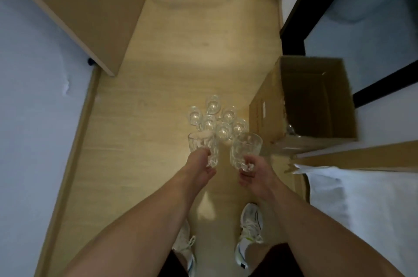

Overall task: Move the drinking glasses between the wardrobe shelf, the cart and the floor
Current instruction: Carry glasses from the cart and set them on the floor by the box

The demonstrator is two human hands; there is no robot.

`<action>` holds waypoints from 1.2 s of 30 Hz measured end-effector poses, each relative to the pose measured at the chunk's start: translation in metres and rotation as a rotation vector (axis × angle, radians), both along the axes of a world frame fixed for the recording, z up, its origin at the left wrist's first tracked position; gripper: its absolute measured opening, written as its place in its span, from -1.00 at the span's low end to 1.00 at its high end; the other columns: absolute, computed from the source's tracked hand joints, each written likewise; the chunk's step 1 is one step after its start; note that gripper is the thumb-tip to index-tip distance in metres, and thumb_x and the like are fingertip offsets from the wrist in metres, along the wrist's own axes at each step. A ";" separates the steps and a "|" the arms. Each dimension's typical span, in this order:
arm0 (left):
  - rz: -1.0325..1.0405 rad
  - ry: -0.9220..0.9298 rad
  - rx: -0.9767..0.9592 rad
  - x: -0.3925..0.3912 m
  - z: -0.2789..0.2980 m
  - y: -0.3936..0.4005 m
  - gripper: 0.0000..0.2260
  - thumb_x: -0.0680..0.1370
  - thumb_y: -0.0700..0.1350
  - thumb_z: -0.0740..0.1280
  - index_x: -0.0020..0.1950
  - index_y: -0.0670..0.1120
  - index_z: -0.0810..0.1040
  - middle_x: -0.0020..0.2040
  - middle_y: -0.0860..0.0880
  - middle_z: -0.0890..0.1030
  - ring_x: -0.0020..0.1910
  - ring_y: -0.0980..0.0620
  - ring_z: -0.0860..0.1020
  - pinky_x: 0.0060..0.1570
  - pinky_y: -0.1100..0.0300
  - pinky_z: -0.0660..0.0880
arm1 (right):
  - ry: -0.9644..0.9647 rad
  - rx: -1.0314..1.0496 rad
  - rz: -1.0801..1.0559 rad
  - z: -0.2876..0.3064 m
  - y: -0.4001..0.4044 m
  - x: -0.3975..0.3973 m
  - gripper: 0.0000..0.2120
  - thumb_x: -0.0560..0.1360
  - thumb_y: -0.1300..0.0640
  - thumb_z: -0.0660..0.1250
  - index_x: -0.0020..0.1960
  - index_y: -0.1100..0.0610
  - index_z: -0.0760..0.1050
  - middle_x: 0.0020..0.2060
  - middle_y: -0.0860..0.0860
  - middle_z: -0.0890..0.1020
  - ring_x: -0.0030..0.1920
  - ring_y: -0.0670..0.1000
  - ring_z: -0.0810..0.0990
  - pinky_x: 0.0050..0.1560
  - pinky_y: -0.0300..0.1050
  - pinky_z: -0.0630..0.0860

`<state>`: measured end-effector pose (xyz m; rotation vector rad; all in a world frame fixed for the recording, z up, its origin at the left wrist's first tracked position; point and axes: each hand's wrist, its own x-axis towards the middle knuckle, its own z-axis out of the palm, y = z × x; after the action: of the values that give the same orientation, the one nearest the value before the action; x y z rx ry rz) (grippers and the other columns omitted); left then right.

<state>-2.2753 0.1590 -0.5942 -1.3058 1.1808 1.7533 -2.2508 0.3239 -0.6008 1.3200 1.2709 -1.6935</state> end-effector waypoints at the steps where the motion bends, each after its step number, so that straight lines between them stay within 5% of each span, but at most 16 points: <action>1: 0.005 0.018 0.005 -0.006 0.037 -0.008 -0.91 0.64 -0.10 0.26 0.05 -0.11 0.47 0.06 -0.15 0.45 -0.01 -0.10 0.45 0.03 0.04 0.45 | 0.042 0.001 0.009 0.032 -0.006 -0.007 -0.85 0.53 0.06 0.36 -0.08 0.13 0.47 -0.20 0.13 0.49 -0.23 0.07 0.46 -0.22 -0.02 0.44; 6: 0.095 0.189 0.015 -0.052 0.232 -0.060 -0.74 0.66 0.03 0.25 -0.15 -0.08 0.41 -0.09 -0.12 0.49 -0.23 -0.07 0.52 -0.17 0.07 0.56 | 0.270 -0.114 0.146 0.202 -0.051 -0.064 -0.58 0.60 -0.10 0.24 -0.09 0.28 0.51 -0.22 0.11 0.43 -0.14 0.01 0.51 0.17 0.14 0.56; 9: 0.119 0.381 -0.066 -0.073 0.340 -0.097 -0.71 0.68 0.08 0.19 -0.18 -0.01 0.38 -0.18 -0.03 0.47 -0.23 -0.01 0.47 -0.08 0.10 0.47 | 0.417 -0.072 0.193 0.298 -0.090 -0.106 -0.67 0.60 -0.17 0.19 -0.12 0.08 0.45 -0.14 0.15 0.51 -0.18 0.10 0.49 0.11 0.12 0.53; 14: 0.305 0.644 -0.181 -0.070 0.474 -0.151 -0.77 0.65 -0.01 0.21 -0.18 -0.05 0.39 -0.06 -0.09 0.55 -0.10 -0.07 0.54 0.22 0.01 0.50 | 0.638 -0.079 0.346 0.423 -0.141 -0.147 -0.67 0.58 -0.14 0.20 -0.23 0.06 0.39 -0.10 0.19 0.52 -0.06 0.19 0.53 0.02 0.12 0.56; 17: 0.449 0.727 -0.221 -0.051 0.525 -0.180 -0.78 0.64 -0.01 0.22 -0.16 -0.09 0.41 0.08 -0.12 0.53 0.10 -0.13 0.56 0.21 -0.03 0.53 | 0.740 -0.105 0.442 0.472 -0.169 -0.151 -0.63 0.56 -0.17 0.22 -0.27 0.07 0.36 -0.13 0.19 0.52 -0.05 0.20 0.52 0.12 0.15 0.57; 19: 0.525 0.776 -0.247 -0.030 0.550 -0.194 -0.79 0.63 -0.01 0.24 -0.15 -0.09 0.42 0.12 -0.12 0.54 0.17 -0.14 0.55 0.24 -0.05 0.54 | 0.792 -0.118 0.530 0.498 -0.186 -0.145 -0.64 0.56 -0.15 0.20 -0.30 0.07 0.36 -0.16 0.18 0.53 -0.11 0.18 0.52 0.16 0.14 0.57; 22: 0.614 0.826 -0.307 0.006 0.576 -0.211 -0.77 0.59 -0.02 0.28 -0.23 -0.07 0.44 -0.16 -0.05 0.58 -0.13 -0.07 0.57 -0.04 0.03 0.60 | 0.868 -0.140 0.637 0.526 -0.214 -0.134 -0.66 0.54 -0.10 0.18 -0.32 0.06 0.36 -0.22 0.17 0.53 -0.18 0.16 0.52 0.02 0.04 0.56; 24: 0.689 0.842 -0.380 0.035 0.588 -0.219 -0.79 0.60 -0.03 0.29 -0.18 -0.09 0.45 -0.16 -0.04 0.52 -0.18 -0.09 0.50 -0.15 0.03 0.58 | 0.896 -0.168 0.696 0.539 -0.233 -0.121 -0.68 0.53 -0.08 0.18 -0.31 0.08 0.35 -0.26 0.17 0.53 -0.20 0.15 0.52 -0.03 0.04 0.55; 28: 0.828 0.835 -0.477 0.093 0.602 -0.236 -0.87 0.58 -0.03 0.27 -0.11 -0.07 0.44 -0.05 -0.02 0.42 -0.14 -0.08 0.44 0.06 -0.02 0.61 | 0.900 -0.267 0.807 0.551 -0.269 -0.089 -0.63 0.51 -0.08 0.19 -0.38 0.09 0.31 -0.33 0.16 0.52 -0.28 0.13 0.51 -0.15 -0.04 0.53; 36: 1.123 0.724 -0.670 0.237 0.615 -0.241 -0.87 0.57 -0.04 0.26 -0.10 -0.08 0.44 -0.05 -0.04 0.43 -0.15 -0.09 0.47 0.15 -0.02 0.58 | 0.864 -0.445 1.132 0.554 -0.329 0.017 -0.67 0.49 -0.07 0.18 -0.39 0.05 0.25 -0.41 0.13 0.49 -0.36 0.11 0.48 -0.23 -0.10 0.50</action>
<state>-2.0384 -0.0820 0.0204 -2.0549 1.6759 2.9598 -2.2340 -0.0055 -0.0469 -0.4826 1.4849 -1.4756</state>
